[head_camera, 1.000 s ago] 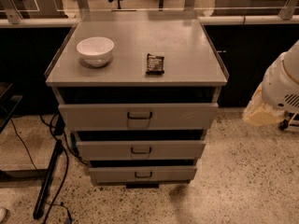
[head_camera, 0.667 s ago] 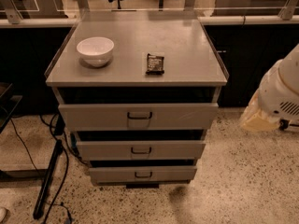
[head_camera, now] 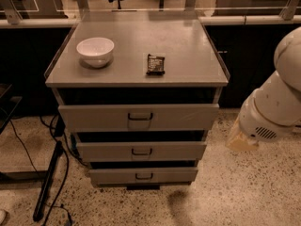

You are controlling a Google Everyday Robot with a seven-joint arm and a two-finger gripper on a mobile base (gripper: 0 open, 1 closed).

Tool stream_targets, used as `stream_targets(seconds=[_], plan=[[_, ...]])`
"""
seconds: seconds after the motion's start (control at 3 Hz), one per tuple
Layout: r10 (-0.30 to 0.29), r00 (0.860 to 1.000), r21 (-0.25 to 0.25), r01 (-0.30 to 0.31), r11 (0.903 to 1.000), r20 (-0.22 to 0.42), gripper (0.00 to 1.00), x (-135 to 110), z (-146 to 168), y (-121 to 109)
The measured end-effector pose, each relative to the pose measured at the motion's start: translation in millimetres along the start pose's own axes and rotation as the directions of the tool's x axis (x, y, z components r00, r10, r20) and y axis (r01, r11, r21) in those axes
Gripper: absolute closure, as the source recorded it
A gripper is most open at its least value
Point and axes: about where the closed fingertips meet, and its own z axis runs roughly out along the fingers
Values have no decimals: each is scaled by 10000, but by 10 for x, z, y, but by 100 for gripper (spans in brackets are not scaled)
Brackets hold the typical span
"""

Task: Open middle drawer

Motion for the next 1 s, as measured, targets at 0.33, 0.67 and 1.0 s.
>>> stream_targets(seconds=[0.33, 0.67, 1.0], plan=[[84, 9999, -180, -82, 9998, 148, 100, -64, 253, 37], [84, 9998, -166, -82, 9998, 155, 81, -64, 255, 36], [84, 9998, -166, -82, 9998, 155, 58, -64, 255, 36]])
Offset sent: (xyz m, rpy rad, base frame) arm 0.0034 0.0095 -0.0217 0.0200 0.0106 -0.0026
